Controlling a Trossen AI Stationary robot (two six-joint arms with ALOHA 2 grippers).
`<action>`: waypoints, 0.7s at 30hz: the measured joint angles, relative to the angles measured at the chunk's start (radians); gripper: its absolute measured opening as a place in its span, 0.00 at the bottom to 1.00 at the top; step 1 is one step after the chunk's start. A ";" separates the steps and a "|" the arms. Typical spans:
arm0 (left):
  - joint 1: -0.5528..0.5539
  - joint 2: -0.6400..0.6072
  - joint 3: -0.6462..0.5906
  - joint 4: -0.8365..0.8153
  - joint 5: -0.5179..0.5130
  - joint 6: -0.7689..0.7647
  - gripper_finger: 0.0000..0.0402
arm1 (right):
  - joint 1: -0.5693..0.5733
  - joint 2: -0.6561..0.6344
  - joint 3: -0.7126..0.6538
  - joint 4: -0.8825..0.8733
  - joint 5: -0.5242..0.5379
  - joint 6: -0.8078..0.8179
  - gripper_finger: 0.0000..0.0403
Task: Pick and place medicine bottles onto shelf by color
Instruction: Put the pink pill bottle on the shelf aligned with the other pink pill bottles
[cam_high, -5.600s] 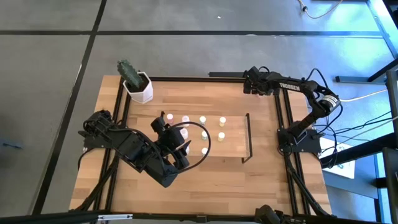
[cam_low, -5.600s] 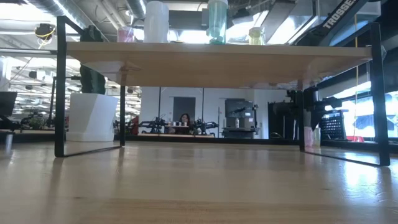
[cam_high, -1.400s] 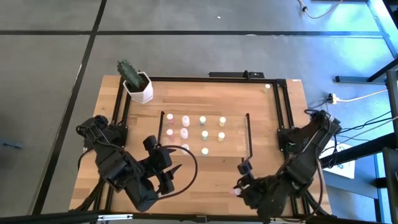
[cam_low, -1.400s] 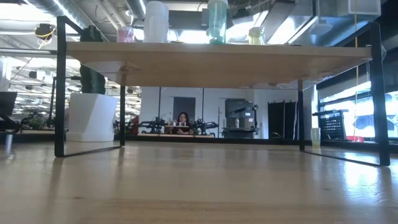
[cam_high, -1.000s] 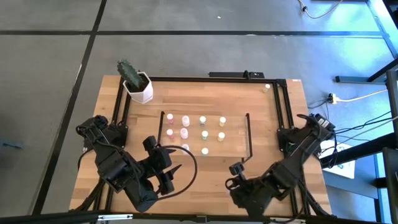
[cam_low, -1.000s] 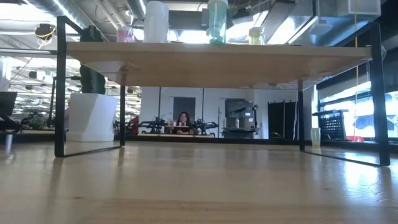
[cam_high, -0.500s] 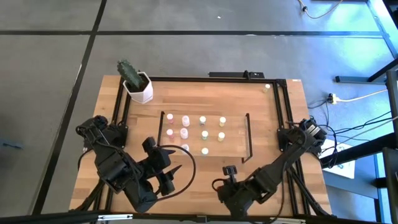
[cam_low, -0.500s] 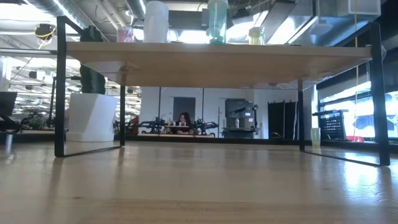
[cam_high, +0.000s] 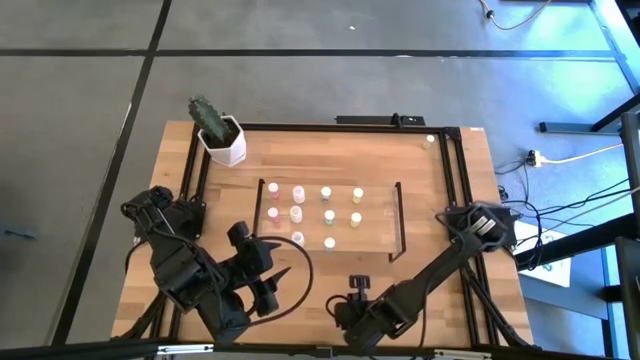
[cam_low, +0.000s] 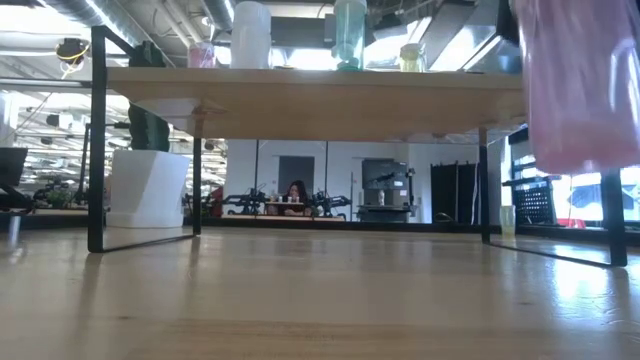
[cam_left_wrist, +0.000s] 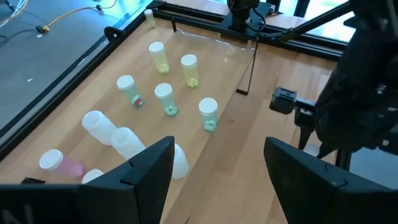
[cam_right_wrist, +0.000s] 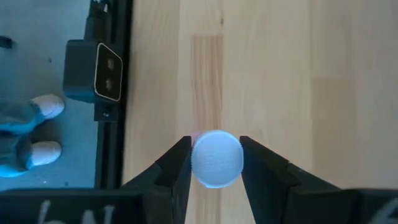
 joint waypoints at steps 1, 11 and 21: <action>-0.002 0.000 0.000 0.000 0.000 0.000 0.60 | -0.001 0.007 0.000 0.001 0.002 0.003 0.31; -0.051 0.000 0.000 0.000 0.057 0.000 0.60 | -0.025 0.063 0.000 0.001 0.015 0.004 0.31; -0.132 0.000 0.000 0.000 0.219 0.000 0.60 | -0.065 0.063 0.000 0.020 0.022 0.000 0.31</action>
